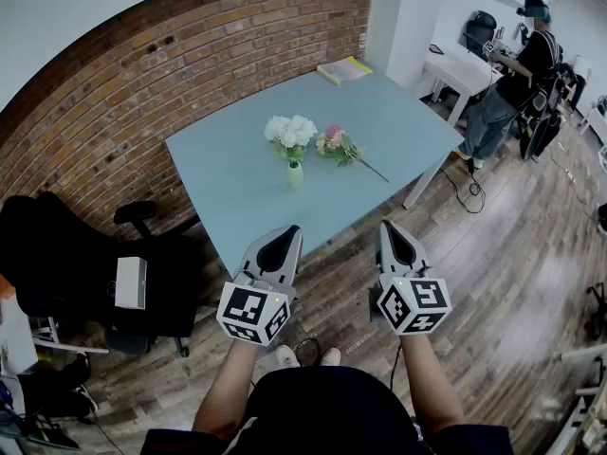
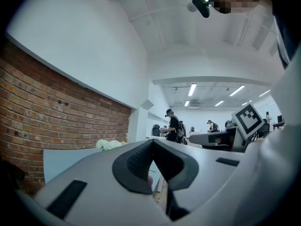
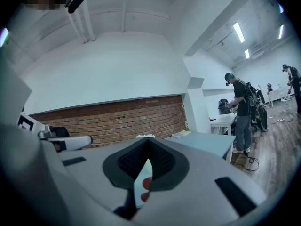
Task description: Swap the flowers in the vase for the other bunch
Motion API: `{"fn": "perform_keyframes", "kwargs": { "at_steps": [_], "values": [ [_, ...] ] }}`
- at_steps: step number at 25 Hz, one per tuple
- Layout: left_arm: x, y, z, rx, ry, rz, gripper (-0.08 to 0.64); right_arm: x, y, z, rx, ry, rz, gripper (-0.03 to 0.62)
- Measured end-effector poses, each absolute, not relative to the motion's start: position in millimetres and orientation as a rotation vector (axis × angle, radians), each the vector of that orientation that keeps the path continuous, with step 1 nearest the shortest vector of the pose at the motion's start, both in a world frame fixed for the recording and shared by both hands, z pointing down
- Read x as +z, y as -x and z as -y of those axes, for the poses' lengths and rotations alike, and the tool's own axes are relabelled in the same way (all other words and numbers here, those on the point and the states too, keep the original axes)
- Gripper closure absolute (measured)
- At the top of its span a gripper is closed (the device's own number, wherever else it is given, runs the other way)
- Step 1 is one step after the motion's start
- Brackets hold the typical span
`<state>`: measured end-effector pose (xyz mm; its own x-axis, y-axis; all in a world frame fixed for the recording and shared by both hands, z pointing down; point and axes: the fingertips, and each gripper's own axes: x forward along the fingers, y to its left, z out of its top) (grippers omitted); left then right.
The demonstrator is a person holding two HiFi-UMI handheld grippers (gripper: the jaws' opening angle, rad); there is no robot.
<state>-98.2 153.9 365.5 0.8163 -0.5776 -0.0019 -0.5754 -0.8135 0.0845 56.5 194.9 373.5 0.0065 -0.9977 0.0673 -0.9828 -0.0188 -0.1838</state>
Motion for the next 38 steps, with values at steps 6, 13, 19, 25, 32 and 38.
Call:
{"fn": "perform_keyframes", "kwargs": {
  "at_steps": [6,13,19,25,32,38],
  "values": [
    [366.3,92.0,-158.0,-0.05,-2.9,0.939,0.556,374.3,-61.2,-197.9,-0.286,2.132,-2.154,0.58],
    [368.4,75.6,-167.4,-0.033,-2.907,0.946,0.557,376.9,-70.8,-207.1,-0.286,2.097,-2.19,0.58],
    [368.7,58.3,-180.3,-0.062,-2.894,0.927,0.556,382.0,-86.7,-219.1,-0.282,2.073,-2.209,0.58],
    [370.1,44.7,-191.8,-0.053,-2.903,0.925,0.557,395.0,-105.5,-225.8,-0.328,2.062,-2.193,0.58],
    [376.4,34.3,-185.4,-0.02,-2.888,0.939,0.557,403.1,-112.7,-222.3,-0.359,2.05,-2.199,0.58],
    [381.7,31.0,-172.1,-0.018,-2.851,0.953,0.557,404.1,-119.9,-211.4,-0.371,2.043,-2.2,0.58]
  ]
}}
